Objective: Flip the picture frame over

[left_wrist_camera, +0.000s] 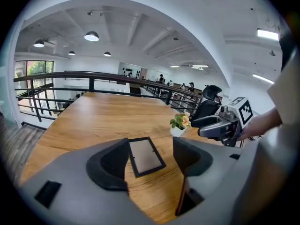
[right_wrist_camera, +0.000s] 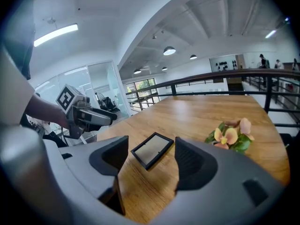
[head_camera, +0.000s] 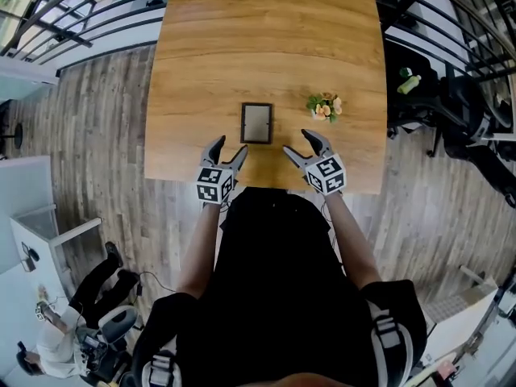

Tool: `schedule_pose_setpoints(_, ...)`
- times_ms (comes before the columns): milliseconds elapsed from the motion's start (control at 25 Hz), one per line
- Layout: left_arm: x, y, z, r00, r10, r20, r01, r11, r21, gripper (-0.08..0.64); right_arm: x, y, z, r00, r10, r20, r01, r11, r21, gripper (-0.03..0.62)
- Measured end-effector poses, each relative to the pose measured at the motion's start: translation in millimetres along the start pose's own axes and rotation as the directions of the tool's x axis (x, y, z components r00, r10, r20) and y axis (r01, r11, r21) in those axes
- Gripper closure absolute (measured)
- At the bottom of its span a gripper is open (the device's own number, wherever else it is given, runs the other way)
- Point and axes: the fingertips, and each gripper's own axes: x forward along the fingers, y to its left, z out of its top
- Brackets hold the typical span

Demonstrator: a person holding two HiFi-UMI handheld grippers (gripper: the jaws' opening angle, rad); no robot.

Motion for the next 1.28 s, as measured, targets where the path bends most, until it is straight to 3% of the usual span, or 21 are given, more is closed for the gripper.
schedule_pose_setpoints(520, 50.9, 32.1, -30.9, 0.990, -0.084, -0.117, 0.089, 0.995, 0.040, 0.245, 20.0, -4.4, 17.1, 0.993, -0.120, -0.007, 0.121, 0.992, 0.034, 0.284)
schedule_pose_setpoints(880, 87.1, 47.5, -60.3, 0.975, -0.102, -0.195, 0.110, 0.993, 0.031, 0.247, 16.4, -7.9, 6.4, 0.983, -0.181, -0.024, 0.182, 0.981, 0.064, 0.305)
schedule_pose_setpoints(1280, 105.1, 55.3, -86.6, 0.976, -0.035, -0.217, 0.024, 0.998, -0.053, 0.287, 6.9, -17.5, -13.0, 0.981, -0.192, -0.027, 0.194, 0.978, 0.082, 0.328)
